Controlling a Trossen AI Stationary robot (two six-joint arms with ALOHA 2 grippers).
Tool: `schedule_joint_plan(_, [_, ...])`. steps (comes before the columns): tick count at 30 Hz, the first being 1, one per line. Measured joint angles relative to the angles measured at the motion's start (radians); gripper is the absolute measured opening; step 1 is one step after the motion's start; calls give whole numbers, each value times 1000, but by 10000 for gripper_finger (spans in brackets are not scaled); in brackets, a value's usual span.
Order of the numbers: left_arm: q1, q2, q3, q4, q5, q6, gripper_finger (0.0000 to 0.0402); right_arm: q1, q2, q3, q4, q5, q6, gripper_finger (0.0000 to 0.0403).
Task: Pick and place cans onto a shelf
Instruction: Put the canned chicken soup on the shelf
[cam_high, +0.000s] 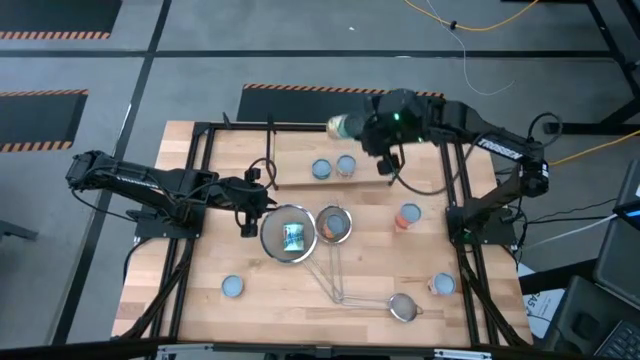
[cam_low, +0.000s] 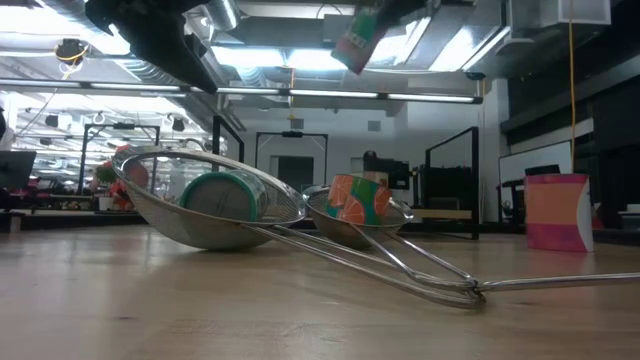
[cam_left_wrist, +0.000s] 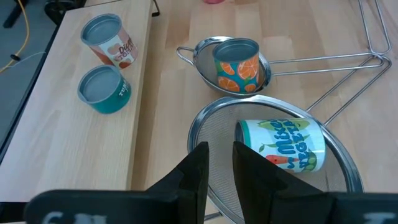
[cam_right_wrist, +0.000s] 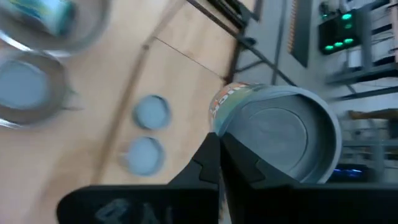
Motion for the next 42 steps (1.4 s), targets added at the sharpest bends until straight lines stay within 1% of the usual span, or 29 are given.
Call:
schedule_joint_plan(3, [0, 0, 0, 0, 0, 0, 65, -67, 33, 10, -4, -35, -75, 6])
schedule_joint_plan(9, [0, 0, 0, 0, 0, -1, 65, -189, 129, 11, -12, -141, -159, 6])
schedule_joint_plan(15, [0, 0, 0, 0, 0, -3, 65, -264, 252, 11, -15, -146, -232, 6])
schedule_joint_plan(19, [0, 0, 0, 0, 0, -3, 65, -291, 322, 11, -27, -147, -285, 6])
schedule_joint_plan(24, [0, 0, 0, 0, 0, -3, 65, -314, 389, 11, -41, -150, -314, 6])
schedule_joint_plan(27, [0, 0, 0, 0, 0, -3, 65, -325, 414, 11, -45, -176, -315, 6])
schedule_joint_plan(30, [0, 0, 0, 0, 0, -3, 65, -332, 428, 11, -70, -213, -315, 6])
schedule_joint_plan(38, [0, 0, 0, 0, 0, -3, 65, -338, 432, 11, -87, -222, -316, 6])
schedule_joint_plan(42, [0, 0, 0, 0, 0, -3, 65, -339, 432, 10, -91, -265, -317, 6])
